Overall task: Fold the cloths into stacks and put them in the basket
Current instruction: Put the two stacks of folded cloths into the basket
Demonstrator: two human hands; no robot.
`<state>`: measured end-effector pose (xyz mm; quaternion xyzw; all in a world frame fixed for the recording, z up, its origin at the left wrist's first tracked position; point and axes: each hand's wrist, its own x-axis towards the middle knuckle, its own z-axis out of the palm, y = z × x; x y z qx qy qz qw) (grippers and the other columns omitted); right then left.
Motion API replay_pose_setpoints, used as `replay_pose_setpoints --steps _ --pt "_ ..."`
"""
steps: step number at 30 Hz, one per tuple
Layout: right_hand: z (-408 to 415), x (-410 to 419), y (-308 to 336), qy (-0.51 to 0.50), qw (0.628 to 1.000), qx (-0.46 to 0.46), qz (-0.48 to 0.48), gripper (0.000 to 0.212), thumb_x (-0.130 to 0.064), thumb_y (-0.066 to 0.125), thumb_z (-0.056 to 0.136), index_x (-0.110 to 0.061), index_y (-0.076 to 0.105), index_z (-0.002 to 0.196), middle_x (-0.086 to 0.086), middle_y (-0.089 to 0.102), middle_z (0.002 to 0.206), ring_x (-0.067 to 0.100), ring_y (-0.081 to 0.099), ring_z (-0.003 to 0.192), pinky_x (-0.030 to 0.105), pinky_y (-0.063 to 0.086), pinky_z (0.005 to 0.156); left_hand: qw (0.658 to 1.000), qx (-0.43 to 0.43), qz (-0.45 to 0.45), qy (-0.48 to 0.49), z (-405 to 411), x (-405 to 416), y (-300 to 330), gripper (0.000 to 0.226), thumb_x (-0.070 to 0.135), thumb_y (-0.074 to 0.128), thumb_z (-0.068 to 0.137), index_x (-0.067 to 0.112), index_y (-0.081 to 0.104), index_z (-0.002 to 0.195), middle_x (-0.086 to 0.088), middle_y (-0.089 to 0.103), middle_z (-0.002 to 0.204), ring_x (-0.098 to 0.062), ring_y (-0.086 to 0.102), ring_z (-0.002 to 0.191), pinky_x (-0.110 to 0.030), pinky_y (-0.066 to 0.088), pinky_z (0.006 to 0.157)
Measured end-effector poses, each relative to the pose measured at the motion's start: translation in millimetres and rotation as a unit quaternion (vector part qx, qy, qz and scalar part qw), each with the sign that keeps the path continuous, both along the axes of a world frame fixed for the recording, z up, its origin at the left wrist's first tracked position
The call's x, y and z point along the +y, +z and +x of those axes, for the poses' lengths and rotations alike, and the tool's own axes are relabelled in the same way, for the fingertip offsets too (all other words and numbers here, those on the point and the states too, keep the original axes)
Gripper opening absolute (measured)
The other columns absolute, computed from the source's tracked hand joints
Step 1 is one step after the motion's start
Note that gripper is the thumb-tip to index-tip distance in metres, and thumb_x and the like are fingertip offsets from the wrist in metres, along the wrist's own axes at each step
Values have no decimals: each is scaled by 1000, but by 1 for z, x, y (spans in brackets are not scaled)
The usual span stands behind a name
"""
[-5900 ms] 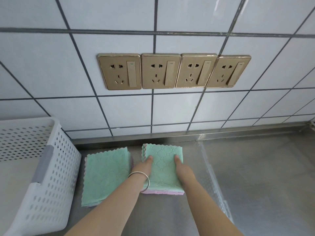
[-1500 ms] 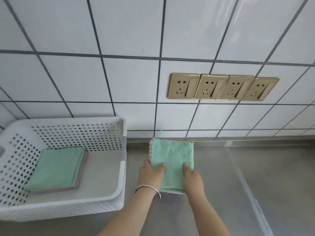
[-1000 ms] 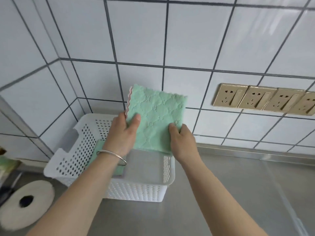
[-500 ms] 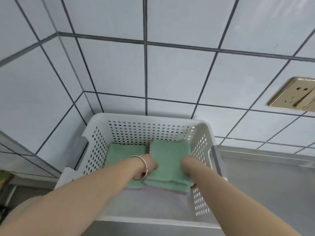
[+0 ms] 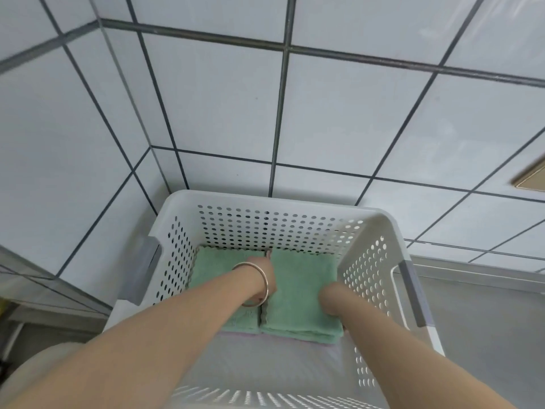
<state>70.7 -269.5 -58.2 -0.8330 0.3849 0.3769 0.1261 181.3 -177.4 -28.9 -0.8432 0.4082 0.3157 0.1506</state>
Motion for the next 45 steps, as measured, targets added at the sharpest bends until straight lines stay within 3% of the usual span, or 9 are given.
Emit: replay_pose_setpoints --steps 5,8,11,15,20,27,32,39,45 --pt "-5 2 3 22 999 25 31 36 -6 32 96 1 51 126 14 51 133 26 51 121 29 41 98 999 -29 -1 -36 -2 0 -5 38 21 45 92 0 51 123 -6 59 81 -19 55 73 -29 46 63" --pt "-9 3 6 -61 998 -27 -21 35 -12 40 94 -6 49 127 8 52 131 23 53 119 28 44 94 985 -123 -96 -68 -9 -1 2 26 22 49 92 9 59 112 -5 64 104 -22 61 92 -31 46 68" --pt "-6 10 18 -17 988 -103 -112 44 -9 45 92 -2 33 133 12 46 133 25 50 121 31 43 95 963 -108 -195 -153 -19 -3 -3 56 44 59 83 14 44 128 -6 49 129 -24 46 120 -38 43 90" --pt "-4 19 22 115 978 -116 -130 59 -21 55 88 -5 26 138 15 24 144 28 28 131 36 37 99 970 -93 -86 -206 -15 7 -25 95 58 61 75 20 12 147 -7 6 156 -26 4 144 -49 18 113" --pt "-13 12 0 132 986 -81 -60 87 -27 61 85 -16 3 149 13 -4 156 27 -1 145 44 24 112 985 -39 -15 -168 -7 20 -47 94 59 51 81 29 -10 146 -7 -19 156 -23 -12 145 -50 8 117" --pt "-10 9 -15 133 988 -66 -49 91 -25 60 85 -17 -3 149 13 -7 156 27 -2 145 47 29 108 987 2 -4 -163 -2 14 -46 95 61 50 81 27 -10 146 -7 -15 157 -22 -9 145 -48 8 118" --pt "6 17 2 167 969 -144 -112 64 -27 61 81 -10 32 136 11 35 136 29 33 125 43 38 89 989 -40 -130 -59 16 23 -22 75 48 64 76 25 32 140 -2 26 150 -23 29 136 -41 36 109" --pt "19 41 -9 140 984 -102 -30 103 -51 66 76 -28 -3 148 13 4 151 36 10 138 63 36 97 999 -33 -8 -23 20 51 -44 105 58 64 71 35 -6 145 7 -9 157 -28 3 144 -53 32 109" --pt "31 46 -3 148 988 -37 -36 94 -43 65 80 -22 4 148 16 11 149 41 16 136 65 36 95 999 -28 10 -29 24 44 -34 103 59 64 69 30 3 147 1 2 158 -32 10 143 -46 24 116"
